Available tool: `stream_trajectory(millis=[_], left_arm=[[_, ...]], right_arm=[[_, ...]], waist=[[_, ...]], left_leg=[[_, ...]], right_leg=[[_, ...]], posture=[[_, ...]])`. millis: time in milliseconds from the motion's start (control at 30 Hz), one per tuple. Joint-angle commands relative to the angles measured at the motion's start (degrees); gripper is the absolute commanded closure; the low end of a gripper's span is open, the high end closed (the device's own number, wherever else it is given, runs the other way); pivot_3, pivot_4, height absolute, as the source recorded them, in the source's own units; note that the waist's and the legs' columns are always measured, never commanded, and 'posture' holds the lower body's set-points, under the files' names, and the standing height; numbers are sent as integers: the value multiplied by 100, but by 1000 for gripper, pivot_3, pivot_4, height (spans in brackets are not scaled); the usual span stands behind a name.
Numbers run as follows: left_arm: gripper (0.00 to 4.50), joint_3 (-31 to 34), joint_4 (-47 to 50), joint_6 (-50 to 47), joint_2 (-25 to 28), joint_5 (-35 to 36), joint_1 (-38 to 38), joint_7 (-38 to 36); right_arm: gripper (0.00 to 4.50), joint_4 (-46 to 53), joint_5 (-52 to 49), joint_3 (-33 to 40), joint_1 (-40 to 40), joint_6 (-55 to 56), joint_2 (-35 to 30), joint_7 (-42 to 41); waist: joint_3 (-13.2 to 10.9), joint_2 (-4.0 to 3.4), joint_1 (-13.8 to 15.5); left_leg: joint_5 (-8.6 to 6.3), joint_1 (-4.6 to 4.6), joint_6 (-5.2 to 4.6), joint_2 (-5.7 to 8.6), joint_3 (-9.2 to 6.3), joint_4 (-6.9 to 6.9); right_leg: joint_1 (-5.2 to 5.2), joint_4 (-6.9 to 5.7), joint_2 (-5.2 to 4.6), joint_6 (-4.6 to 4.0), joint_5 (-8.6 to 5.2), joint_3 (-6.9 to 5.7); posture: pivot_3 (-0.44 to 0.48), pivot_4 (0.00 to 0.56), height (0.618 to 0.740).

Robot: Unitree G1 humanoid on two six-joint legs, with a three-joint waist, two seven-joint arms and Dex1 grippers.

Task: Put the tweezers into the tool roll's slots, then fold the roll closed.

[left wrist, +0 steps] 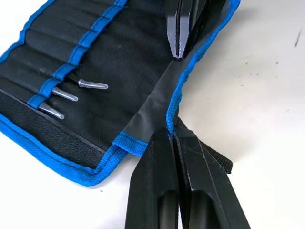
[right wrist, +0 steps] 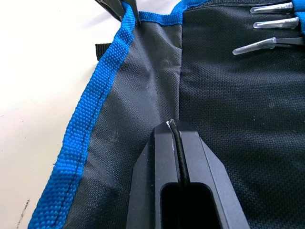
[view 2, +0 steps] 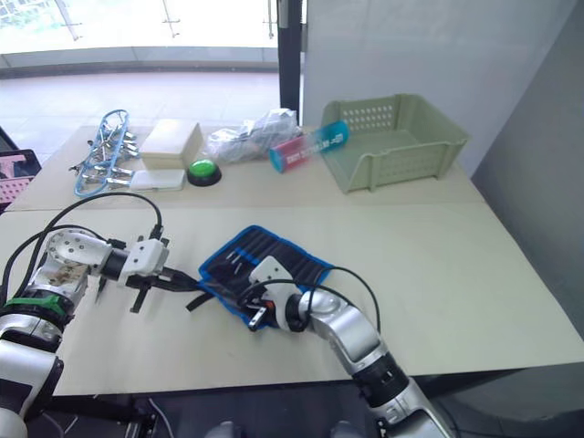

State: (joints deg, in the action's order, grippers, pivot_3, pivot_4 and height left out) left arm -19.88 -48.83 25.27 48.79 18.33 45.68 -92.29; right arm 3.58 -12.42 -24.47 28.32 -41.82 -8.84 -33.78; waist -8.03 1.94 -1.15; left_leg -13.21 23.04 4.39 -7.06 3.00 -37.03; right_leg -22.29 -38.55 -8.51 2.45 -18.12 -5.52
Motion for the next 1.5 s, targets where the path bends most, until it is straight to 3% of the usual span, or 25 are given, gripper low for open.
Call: stream_trajectory(millis=[33, 267, 367, 467, 600, 700, 833, 1000, 1267, 1500], left_arm=[[3617, 82, 514, -641, 351, 341, -194, -21], [1302, 314, 2086, -3137, 1175, 1349, -904, -21], [1302, 944, 2485, -3994, 995, 1721, -1048, 254], [2184, 1555, 3054, -4846, 628, 2096, -1221, 1068], [3495, 2027, 3682, -5257, 156, 2135, -1541, 1932], [4466, 2080, 4108, -4988, -351, 1626, -2134, 2814], [4466, 2187, 4191, -4885, -889, 1137, -2576, 3727], [4466, 1924, 3826, -4583, -1145, 520, -3004, 3966], [4466, 1663, 3437, -4078, -1186, 4, -3112, 3662], [4466, 1755, 3344, -3990, -1202, -53, -3059, 3640]], right_arm=[[4500, -205, 152, -43, -47, -97, 39, 126], [4500, -237, 241, -103, -18, -111, 102, 150], [4500, -235, 271, -124, 12, -128, 103, 138], [4500, -214, 292, -128, 30, -152, 111, 114], [4500, -201, 316, -130, 32, -161, 132, 77], [4500, -154, 301, -153, 21, -173, 125, 20], [4500, -19, 266, -153, 41, -286, 95, -12], [4500, 162, 193, -90, 134, -429, 46, -80], [4500, 191, -280, 417, 767, -55, 357, -477], [4500, -956, 331, -37, 1053, 773, 599, -383]], waist=[[0, 0, -19], [-1, -1, -48], [0, -1, -6], [0, 0, 11], [0, -2, -21], [4, -8, -22], [4, -9, -9], [5, -8, 31], [19, -30, 29], [32, -38, 31]], left_leg=[[0, -3, 0, 0, 1, 1], [0, -9, 0, -2, 0, 4], [0, -11, 0, -2, 0, 3], [1, -11, 2, -2, 0, -3], [1, -15, 2, -2, 1, -2], [2, -18, 3, -1, 3, -1], [3, -16, 4, -1, 3, 0], [2, -15, 4, -1, 5, 1], [3, -20, 5, -1, 8, 0], [3, -23, 5, -1, 8, 4]], right_leg=[[0, -1, 0, 0, 0, 0], [0, -12, 0, 0, 0, 8], [2, -16, 0, 0, 0, 8], [3, -17, 0, 0, 0, 11], [2, -24, 0, 0, 0, 14], [2, -25, 0, 0, 0, 14], [0, -24, 0, 0, 0, 13], [1, -19, 0, 0, 0, 13], [6, -12, 0, 0, 0, 14], [8, -13, 0, 0, 0, 14]], posture=[[0, 150, 716], [0, 150, 716], [0, 150, 716], [0, 150, 716], [0, 150, 716], [0, 150, 716], [0, 150, 716], [0, 150, 716], [0, 150, 716], [0, 150, 716]])
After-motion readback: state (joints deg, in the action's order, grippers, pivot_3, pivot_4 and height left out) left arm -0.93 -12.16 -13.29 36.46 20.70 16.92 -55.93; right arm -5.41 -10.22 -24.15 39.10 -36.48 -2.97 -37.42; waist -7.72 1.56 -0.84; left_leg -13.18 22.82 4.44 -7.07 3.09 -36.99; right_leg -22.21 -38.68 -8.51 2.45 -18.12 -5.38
